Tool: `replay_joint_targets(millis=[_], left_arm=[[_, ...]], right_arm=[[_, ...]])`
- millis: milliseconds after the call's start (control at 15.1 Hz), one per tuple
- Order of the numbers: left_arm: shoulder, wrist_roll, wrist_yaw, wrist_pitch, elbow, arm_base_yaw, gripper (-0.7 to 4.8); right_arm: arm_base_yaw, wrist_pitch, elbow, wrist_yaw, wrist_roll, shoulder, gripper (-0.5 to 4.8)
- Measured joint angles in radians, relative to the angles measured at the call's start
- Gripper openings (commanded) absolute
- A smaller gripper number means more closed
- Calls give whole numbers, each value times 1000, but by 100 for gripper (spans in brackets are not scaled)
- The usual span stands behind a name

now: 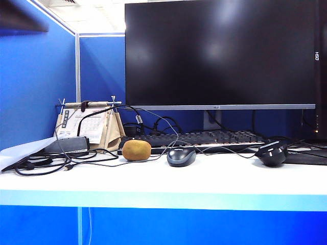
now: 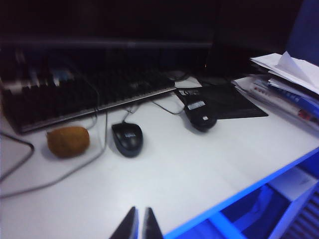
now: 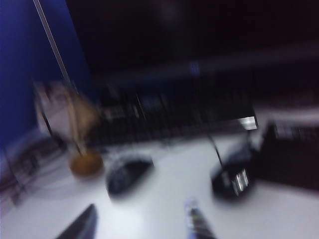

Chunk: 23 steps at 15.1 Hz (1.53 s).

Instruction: Pick up the kiwi and place it near the upside-down mouse.

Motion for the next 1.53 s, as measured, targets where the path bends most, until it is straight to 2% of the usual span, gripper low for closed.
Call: replay_joint_targets(millis=[66, 133, 266, 398, 465, 531, 664, 730, 797, 929, 996, 1128, 1261, 1328, 1394, 1460, 1527], left_arm=[[50, 23, 0, -2, 23, 0, 366], [131, 36, 0, -12, 48, 0, 479], [259, 37, 1, -20, 92, 0, 479], [394, 51, 50, -35, 171, 1, 479], [505, 119, 108, -130, 299, 11, 479], [595, 215, 151, -287, 456, 44, 479], [720, 356, 179, -496, 686, 123, 479], [743, 409, 200, -537, 745, 156, 479], [795, 504, 226, -621, 869, 220, 479], [912, 619, 238, -751, 1085, 323, 479], [969, 651, 233, -800, 1155, 349, 479], [1090, 664, 243, -823, 1247, 369, 479], [1239, 599, 294, -838, 1324, 367, 479], [1343, 599, 251, -840, 1352, 325, 479], [1385, 652, 189, -868, 1358, 303, 479], [1427, 831, 33, -924, 1384, 270, 479], [1448, 953, -58, -930, 1407, 249, 479]], right_arm=[[0, 16, 27, -1, 0, 0, 280], [0, 17, 41, -1, 0, -1, 280], [0, 9, 43, -1, 0, 0, 280], [0, -17, 45, -27, 0, 0, 281], [0, -56, 45, -68, 0, 0, 282], [0, -90, 45, -109, 0, -1, 285], [1, -166, 45, -156, 0, -2, 285], [1, -192, 45, -160, 0, -2, 285], [1, -227, 44, -161, 0, -2, 285], [1, -245, 44, -195, 16, -2, 285], [1, -245, 44, -203, 21, -2, 285], [1, -245, 44, -222, 35, -2, 285], [1, -248, 43, -233, 48, -2, 285], [1, -249, 43, -235, 66, -2, 285], [1, -255, 42, -239, 72, -2, 291], [1, -260, 35, -258, 74, -2, 312], [1, -263, 28, -274, 75, -2, 320]])
